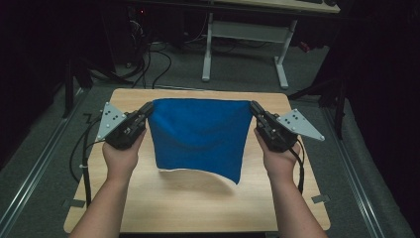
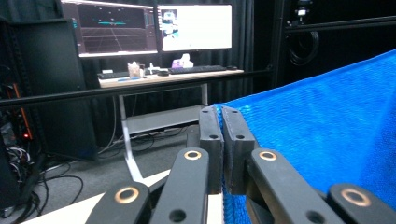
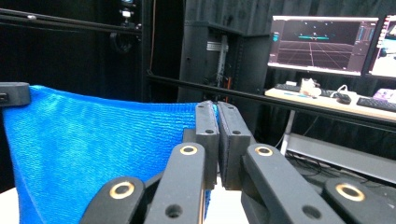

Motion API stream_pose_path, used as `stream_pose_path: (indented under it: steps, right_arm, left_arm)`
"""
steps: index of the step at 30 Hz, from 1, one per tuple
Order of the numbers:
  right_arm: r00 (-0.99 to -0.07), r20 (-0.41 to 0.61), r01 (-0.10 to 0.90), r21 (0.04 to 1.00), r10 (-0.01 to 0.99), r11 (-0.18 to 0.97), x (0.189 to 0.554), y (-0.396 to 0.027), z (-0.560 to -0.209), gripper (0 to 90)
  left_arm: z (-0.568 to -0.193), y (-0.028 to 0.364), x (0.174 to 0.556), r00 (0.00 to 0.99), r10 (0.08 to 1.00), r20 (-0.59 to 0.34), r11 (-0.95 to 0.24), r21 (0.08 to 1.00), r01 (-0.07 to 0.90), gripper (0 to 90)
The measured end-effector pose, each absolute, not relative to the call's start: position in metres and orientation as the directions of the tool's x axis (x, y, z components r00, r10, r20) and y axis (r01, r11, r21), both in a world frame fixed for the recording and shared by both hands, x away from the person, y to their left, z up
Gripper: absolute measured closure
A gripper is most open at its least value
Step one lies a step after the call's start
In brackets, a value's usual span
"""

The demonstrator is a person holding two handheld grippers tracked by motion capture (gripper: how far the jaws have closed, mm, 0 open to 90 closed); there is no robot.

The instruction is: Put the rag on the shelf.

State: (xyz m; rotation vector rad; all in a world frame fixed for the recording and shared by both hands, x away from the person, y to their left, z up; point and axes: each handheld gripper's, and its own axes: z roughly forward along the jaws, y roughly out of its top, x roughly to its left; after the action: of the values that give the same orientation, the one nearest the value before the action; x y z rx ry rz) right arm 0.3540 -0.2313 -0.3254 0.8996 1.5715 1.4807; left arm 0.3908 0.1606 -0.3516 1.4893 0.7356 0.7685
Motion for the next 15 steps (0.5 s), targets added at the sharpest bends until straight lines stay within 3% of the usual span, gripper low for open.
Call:
stream_pose_path:
  steps: [15]
  right_arm:
    - [-0.402,-0.036,0.046,0.997,0.915,0.059,0.408,-0.235,-0.321,88.6]
  left_arm:
    - [-0.343,0.149,0.441,0.54,0.835,0.106,-0.127,0.992,0.003,88.2]
